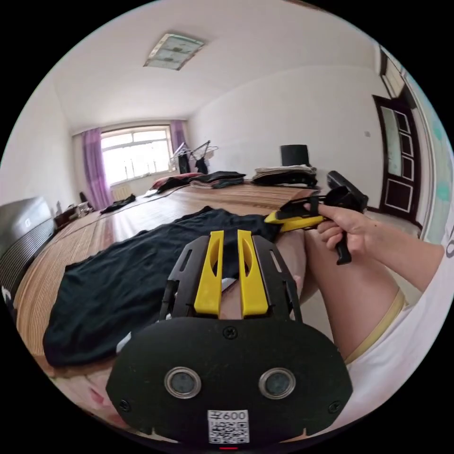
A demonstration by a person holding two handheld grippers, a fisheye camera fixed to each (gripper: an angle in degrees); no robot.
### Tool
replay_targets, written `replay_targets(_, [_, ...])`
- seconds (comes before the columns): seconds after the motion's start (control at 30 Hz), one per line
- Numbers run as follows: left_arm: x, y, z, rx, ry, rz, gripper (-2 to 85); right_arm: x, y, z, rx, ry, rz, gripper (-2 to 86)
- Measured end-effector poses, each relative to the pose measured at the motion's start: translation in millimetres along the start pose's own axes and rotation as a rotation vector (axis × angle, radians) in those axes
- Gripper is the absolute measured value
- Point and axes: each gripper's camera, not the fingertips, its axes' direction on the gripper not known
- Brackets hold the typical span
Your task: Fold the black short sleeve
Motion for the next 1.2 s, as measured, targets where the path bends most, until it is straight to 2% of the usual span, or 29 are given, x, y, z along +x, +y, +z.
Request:
replay_targets(0.13, [-49.6,17.6,-20.6,-0.125,-0.287,-0.126,1.2,-15.1,-10.8,-7.0,0.000,-0.015,0.046,-0.5])
replay_targets(0.2, [-68.7,25.2,-32.0,-0.156,-0.341,-0.151,1.0,-18.7,-13.4,-10.7,0.018,-0.039,0.096,-0.7])
replay_targets(0.33, [-100.2,59.4,-23.5,-0.438,-0.503,-0.164,1.0,-27.6,-14.3,-31.3,0.129,-0.054,0.174,-0.8])
replay_targets(0.37, [-96.8,71.4,-30.1,-0.351,-0.480,-0.130,1.1,-31.4,-18.0,-36.1,0.129,-0.058,0.184,-0.8])
replay_targets(0.43, [-93.4,81.1,-32.4,-0.302,-0.484,-0.167,1.0,-40.3,-23.1,-38.2,0.111,-0.067,0.193,-0.8])
replay_targets(0.6, [-64.3,84.9,-18.8,-0.310,-0.583,-0.076,0.6,-78.9,-22.0,-49.2,0.129,-0.051,0.170,-0.8])
replay_targets(0.7, [-56.4,91.7,-18.9,-0.277,-0.598,-0.076,0.5,-106.0,-18.1,-71.8,0.222,0.008,0.174,-0.8])
replay_targets(0.77, [-57.8,96.2,-25.5,-0.233,-0.563,-0.113,0.5,-138.5,-12.4,-105.3,0.381,0.103,0.142,-0.8])
replay_targets(0.87, [-47.9,87.5,-38.5,-0.196,-0.550,-0.136,0.5,-179.3,-24.1,-124.5,0.437,0.045,0.021,-0.8])
replay_targets(0.9, [-42.9,83.0,-41.8,-0.163,-0.551,-0.146,0.5,-186.5,-32.5,-121.4,0.399,0.006,-0.005,-0.8])
replay_targets(1.0, [-5.0,49.4,-37.7,0.040,-0.380,-0.079,0.6,-225.8,-94.6,-67.5,0.025,-0.199,-0.128,-0.8])
replay_targets(1.07, [23.2,15.8,-0.6,0.073,-0.147,-0.068,0.7,-255.6,-140.5,3.6,-0.371,-0.322,-0.134,-0.8])
replay_targets(1.13, [47.3,-10.0,37.7,0.041,0.029,-0.056,0.8,-275.4,-164.8,50.7,-0.567,-0.298,-0.112,-0.8])
replay_targets(1.2, [72.3,-30.5,74.8,0.018,0.165,-0.064,0.8,-302.0,-180.6,91.3,-0.710,-0.229,-0.202,-0.8])
